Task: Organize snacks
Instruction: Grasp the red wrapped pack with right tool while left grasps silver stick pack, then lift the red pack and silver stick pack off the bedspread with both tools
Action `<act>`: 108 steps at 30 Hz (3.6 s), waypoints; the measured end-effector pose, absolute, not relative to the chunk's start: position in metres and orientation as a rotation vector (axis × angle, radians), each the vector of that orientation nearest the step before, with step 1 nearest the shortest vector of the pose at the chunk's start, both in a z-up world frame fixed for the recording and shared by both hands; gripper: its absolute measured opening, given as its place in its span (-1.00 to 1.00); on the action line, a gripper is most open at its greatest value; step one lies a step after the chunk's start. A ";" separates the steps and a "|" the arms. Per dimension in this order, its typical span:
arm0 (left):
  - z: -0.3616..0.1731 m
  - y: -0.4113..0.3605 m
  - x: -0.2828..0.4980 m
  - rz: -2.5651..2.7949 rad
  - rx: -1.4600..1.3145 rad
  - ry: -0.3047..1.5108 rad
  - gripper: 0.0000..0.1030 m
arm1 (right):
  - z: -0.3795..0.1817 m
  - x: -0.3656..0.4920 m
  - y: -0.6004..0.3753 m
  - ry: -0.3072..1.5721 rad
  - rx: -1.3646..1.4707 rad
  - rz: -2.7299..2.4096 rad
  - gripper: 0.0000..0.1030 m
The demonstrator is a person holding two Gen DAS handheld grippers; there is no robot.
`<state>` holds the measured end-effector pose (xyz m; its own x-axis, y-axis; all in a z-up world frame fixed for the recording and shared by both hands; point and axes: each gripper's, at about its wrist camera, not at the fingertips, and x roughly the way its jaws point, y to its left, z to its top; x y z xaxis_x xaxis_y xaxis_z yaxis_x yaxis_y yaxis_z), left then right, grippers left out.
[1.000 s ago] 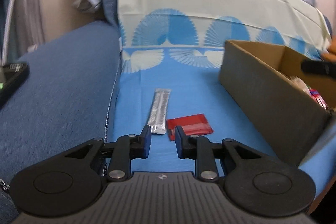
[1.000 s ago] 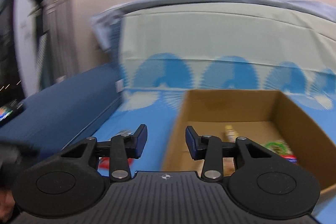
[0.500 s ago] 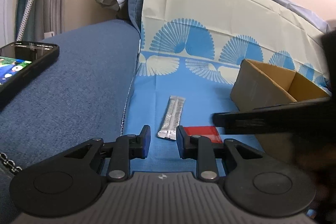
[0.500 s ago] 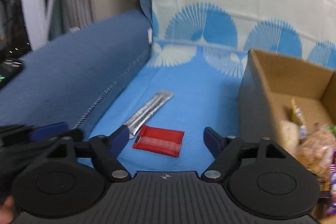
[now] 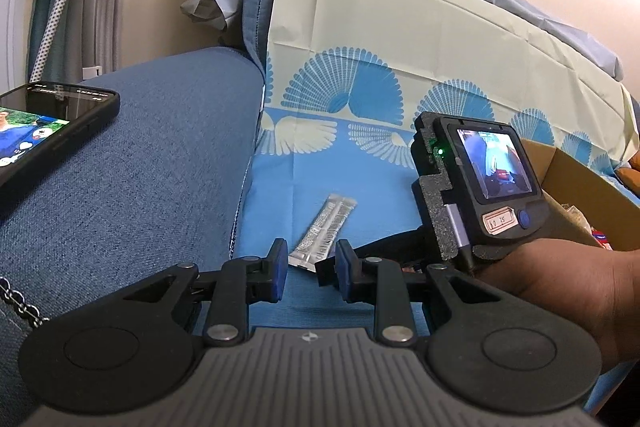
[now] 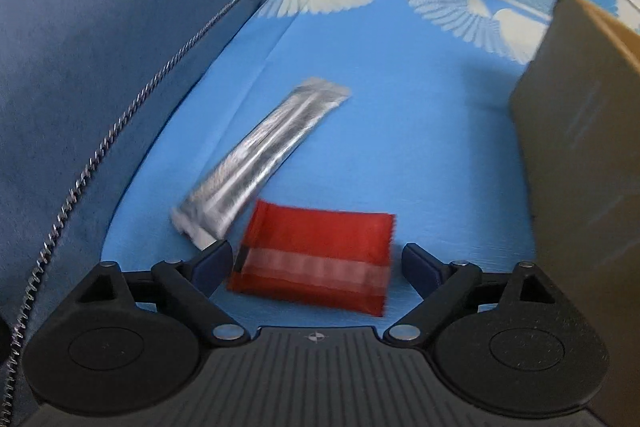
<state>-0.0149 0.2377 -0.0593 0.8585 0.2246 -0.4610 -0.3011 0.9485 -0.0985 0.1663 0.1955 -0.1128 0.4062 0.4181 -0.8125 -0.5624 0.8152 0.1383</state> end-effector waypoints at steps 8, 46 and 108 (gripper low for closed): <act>-0.058 0.238 -0.017 0.274 -0.173 0.462 -0.42 | -0.104 0.160 0.179 0.926 -0.179 0.686 0.15; -0.102 0.245 0.155 0.385 -0.112 0.804 0.67 | -0.098 0.073 0.069 0.972 -0.155 0.783 0.16; -0.102 0.233 0.053 0.234 -0.264 0.997 -0.31 | -0.105 0.059 0.065 0.911 -0.224 0.758 0.17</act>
